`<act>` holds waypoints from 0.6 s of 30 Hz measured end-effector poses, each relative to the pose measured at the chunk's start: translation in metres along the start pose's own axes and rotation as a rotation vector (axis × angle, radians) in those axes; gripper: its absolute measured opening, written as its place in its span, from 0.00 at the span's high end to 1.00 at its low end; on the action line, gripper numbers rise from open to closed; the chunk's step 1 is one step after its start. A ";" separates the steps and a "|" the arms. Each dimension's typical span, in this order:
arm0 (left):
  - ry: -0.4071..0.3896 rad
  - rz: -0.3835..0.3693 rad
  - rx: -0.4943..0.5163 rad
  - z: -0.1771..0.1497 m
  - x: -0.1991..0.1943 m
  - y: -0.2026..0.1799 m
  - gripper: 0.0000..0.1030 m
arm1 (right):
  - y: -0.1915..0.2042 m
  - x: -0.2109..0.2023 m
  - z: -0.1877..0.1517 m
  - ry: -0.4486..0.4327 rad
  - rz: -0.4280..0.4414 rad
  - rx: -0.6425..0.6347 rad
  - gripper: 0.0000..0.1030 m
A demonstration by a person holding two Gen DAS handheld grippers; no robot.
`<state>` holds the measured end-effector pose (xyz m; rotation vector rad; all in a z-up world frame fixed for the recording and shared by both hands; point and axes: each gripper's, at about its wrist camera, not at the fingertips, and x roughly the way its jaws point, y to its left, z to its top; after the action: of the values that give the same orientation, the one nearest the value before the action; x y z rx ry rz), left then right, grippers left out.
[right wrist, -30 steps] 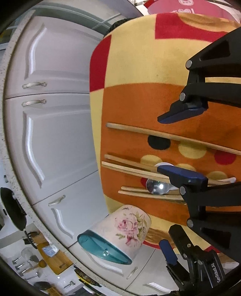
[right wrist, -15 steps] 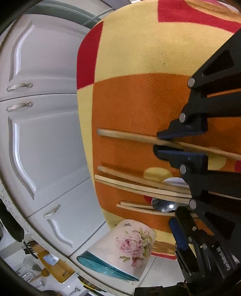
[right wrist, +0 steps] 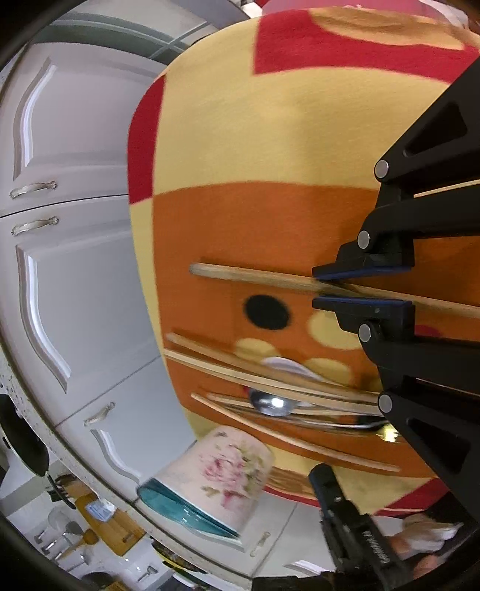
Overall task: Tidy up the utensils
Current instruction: 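Lower the right gripper onto a wooden chopstick and close it, then lower the left gripper onto another wooden chopstick and close it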
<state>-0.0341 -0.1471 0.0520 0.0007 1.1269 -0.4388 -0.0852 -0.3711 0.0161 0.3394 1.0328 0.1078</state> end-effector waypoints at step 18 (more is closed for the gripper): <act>0.006 0.054 -0.014 -0.003 0.014 0.001 0.62 | 0.011 0.015 0.019 0.024 -0.069 -0.030 0.75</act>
<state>-0.0316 -0.1499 0.0386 0.0199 1.1330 -0.3831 -0.0604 -0.3614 0.0162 0.2754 1.0646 0.0653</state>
